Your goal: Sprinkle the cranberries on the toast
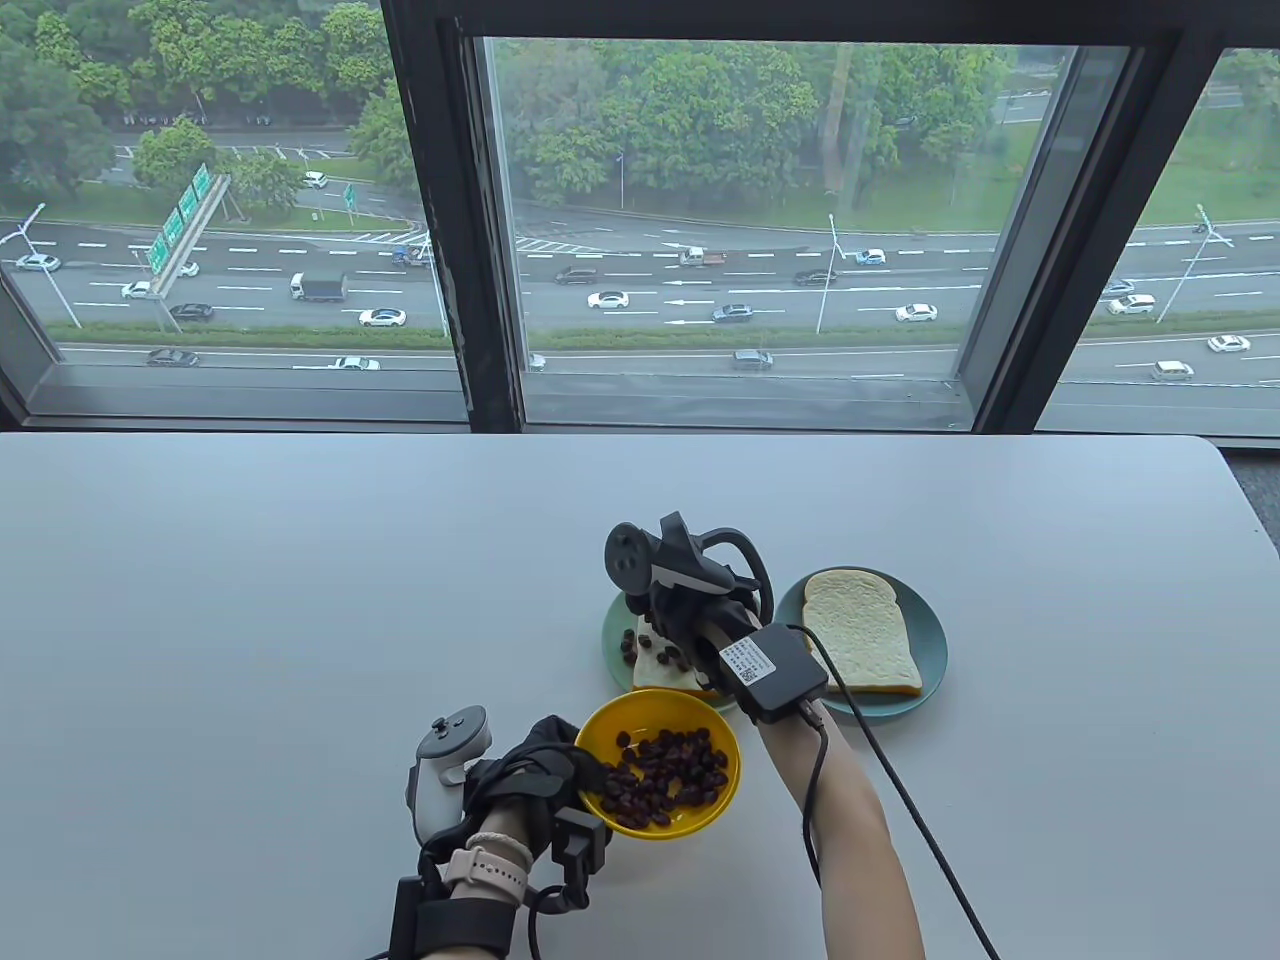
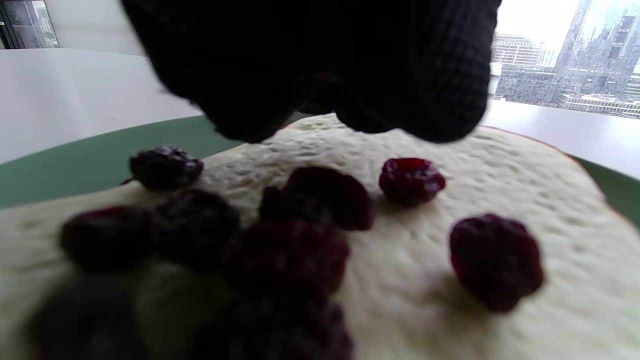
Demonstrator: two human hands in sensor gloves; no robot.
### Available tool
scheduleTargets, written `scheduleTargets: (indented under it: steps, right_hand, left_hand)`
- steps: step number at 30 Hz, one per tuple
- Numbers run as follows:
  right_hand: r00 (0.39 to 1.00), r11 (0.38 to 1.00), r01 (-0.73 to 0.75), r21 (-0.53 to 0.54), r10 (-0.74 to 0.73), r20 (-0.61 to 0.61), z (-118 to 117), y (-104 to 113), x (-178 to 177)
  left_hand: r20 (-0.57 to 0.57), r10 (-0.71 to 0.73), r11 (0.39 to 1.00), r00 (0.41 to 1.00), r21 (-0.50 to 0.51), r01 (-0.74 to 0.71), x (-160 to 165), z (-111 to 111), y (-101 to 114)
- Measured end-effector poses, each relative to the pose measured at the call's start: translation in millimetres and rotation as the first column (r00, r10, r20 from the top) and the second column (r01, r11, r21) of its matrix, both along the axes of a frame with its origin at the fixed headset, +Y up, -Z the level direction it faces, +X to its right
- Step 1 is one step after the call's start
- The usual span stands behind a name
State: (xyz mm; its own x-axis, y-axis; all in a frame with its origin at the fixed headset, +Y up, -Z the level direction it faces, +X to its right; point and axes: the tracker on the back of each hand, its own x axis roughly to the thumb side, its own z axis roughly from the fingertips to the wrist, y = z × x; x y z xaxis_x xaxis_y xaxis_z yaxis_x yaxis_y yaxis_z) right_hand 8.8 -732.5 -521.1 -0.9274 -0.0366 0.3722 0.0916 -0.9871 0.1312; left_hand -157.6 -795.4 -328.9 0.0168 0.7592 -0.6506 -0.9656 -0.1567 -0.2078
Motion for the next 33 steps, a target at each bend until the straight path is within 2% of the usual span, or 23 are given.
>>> scheduleTargets:
  steps: [3,6,12,18,23,29,33]
  right_hand:
    - [0.999,0.998,-0.048,0.028,0.048,0.011,-1,-4,2]
    - [0.997,0.997,-0.081,0.001,0.081,0.014,-2,-7,9]
    - [1.0,0.998,-0.017,-0.057,0.017,0.011,5,-2,20]
    - [0.999,0.998,0.043,-0.038,-0.043,0.0,23,7,39]
    - [0.985,0.984,0.165,-0.062,-0.168,-0.032,49,22,60]
    - [0.922,0.937,0.299,-0.181,-0.333,-0.198,100,48,66]
    - [0.885,0.919,0.281,-0.276,-0.36,-0.296,133,53,56]
  left_hand:
    - [0.007,-0.004,1.0,1.0,-0.004,0.004,1,0,-1]
    - [0.016,-0.004,1.0,1.0,-0.004,0.004,3,0,-1]
    - [0.023,-0.021,1.0,1.0,-0.002,0.021,3,-1,-2]
    - [0.018,-0.035,0.999,0.999,-0.007,0.035,2,0,-1]
    - [0.016,-0.052,0.999,0.999,-0.003,0.052,2,-1,-1]
    - [0.005,-0.061,0.998,0.998,0.011,0.061,4,-1,-1]
    - [-0.009,-0.063,0.998,0.998,0.028,0.063,6,-1,1]
